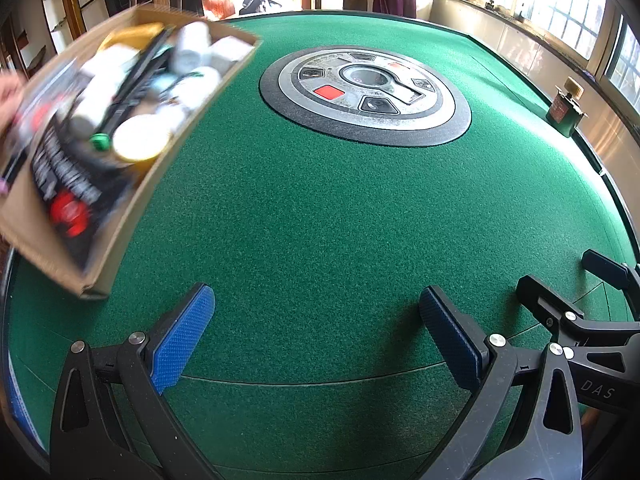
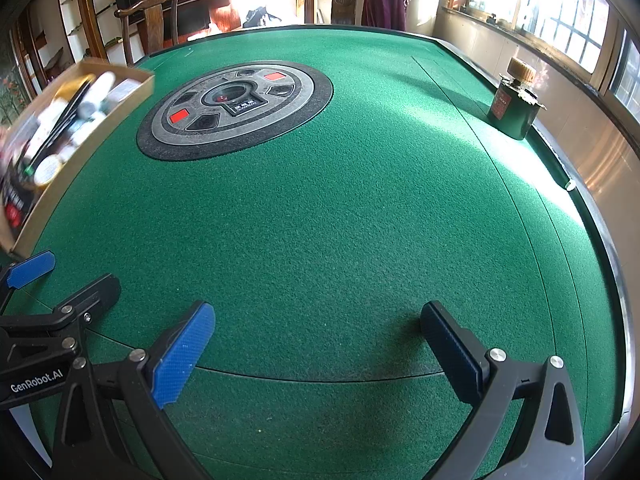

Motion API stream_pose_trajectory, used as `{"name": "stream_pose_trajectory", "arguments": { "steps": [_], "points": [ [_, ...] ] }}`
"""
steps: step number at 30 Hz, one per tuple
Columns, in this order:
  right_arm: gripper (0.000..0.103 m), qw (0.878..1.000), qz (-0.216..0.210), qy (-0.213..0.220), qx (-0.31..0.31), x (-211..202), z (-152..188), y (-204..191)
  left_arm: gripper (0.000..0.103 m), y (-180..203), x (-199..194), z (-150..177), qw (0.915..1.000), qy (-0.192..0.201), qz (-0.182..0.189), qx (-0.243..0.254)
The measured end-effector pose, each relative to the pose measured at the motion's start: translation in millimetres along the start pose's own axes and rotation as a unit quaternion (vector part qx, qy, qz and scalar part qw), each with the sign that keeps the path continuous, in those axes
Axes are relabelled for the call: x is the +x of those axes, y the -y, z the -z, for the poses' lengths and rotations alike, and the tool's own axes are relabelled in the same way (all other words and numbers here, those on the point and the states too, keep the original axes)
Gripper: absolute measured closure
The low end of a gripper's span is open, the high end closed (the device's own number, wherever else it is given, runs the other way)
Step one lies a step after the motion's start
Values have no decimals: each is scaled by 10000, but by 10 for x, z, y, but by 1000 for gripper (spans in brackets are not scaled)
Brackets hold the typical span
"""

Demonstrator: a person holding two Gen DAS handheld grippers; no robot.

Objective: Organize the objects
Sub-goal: 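Tip the cardboard box of items out onto the table by hand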

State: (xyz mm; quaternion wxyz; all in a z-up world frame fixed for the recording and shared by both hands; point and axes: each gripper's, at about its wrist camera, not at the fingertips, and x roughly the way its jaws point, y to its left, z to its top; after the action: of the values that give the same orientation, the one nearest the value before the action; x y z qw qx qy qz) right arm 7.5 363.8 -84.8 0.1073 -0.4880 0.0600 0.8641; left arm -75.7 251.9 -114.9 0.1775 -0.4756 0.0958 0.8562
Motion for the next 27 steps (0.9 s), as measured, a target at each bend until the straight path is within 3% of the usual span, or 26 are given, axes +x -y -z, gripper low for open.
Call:
{"name": "stream_pose_trajectory", "arguments": {
  "steps": [27],
  "points": [
    [0, 10000, 20, -2, 12, -110, 100, -112, 0, 3, -6, 8, 10000, -6, 7, -3]
  ]
}}
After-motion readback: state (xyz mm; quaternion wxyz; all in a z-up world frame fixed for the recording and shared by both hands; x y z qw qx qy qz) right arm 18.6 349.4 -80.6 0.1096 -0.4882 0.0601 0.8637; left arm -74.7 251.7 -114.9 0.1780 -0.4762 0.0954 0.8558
